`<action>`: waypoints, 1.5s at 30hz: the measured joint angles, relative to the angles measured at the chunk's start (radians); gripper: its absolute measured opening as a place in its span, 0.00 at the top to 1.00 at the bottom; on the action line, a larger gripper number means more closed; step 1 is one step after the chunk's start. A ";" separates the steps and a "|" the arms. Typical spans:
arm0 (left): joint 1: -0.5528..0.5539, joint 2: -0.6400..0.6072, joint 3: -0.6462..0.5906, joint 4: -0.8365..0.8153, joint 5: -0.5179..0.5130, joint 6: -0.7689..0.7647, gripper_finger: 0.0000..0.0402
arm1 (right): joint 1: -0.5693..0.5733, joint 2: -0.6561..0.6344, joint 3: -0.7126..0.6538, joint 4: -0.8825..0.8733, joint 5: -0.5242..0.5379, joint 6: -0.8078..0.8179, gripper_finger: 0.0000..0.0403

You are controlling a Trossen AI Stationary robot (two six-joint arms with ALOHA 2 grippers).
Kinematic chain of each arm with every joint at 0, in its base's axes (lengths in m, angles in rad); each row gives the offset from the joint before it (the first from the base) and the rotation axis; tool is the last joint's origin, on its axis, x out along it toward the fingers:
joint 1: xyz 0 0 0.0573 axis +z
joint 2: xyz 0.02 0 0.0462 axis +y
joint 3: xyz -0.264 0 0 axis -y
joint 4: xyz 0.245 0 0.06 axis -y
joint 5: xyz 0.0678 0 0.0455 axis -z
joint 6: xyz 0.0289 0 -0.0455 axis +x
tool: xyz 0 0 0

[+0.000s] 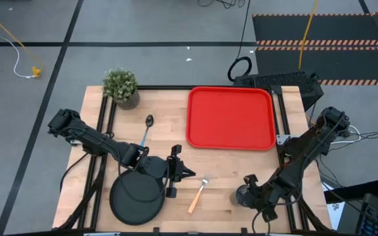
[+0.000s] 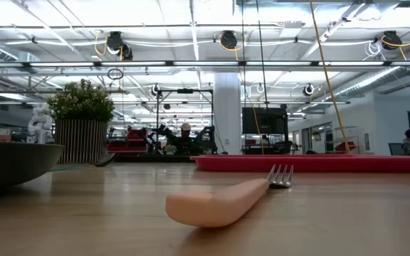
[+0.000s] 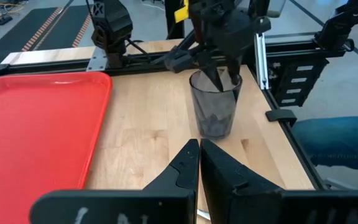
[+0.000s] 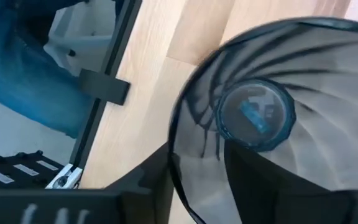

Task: Pick and place plate/cup/fork/spoon on tray
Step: Put the black cup on the red tray

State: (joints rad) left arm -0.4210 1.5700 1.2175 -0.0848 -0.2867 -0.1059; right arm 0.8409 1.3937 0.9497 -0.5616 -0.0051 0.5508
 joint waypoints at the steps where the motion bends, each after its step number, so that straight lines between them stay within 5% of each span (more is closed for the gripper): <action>1: 0.000 0.000 0.000 0.000 0.000 0.007 0.95 | -0.004 0.000 -0.001 -0.001 0.000 -0.007 0.71; 11: 0.001 0.000 0.000 0.008 0.000 0.045 0.95 | -0.033 -0.005 0.001 0.017 -0.002 -0.085 0.97; 21: 0.001 0.000 0.000 0.008 0.000 0.050 0.95 | -0.050 -0.044 0.033 -0.031 0.010 -0.099 0.99; 35: 0.001 0.000 0.000 0.007 -0.001 0.071 0.95 | -0.132 -0.104 0.222 -0.375 0.216 -0.167 0.99; 45: 0.002 0.000 0.000 0.007 -0.002 0.069 0.95 | -0.306 -0.114 0.336 -0.661 0.396 -0.242 0.99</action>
State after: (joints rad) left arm -0.4187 1.5700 1.2171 -0.0780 -0.2886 -0.0368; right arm 0.5350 1.2796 1.2857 -1.2230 0.3911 0.3091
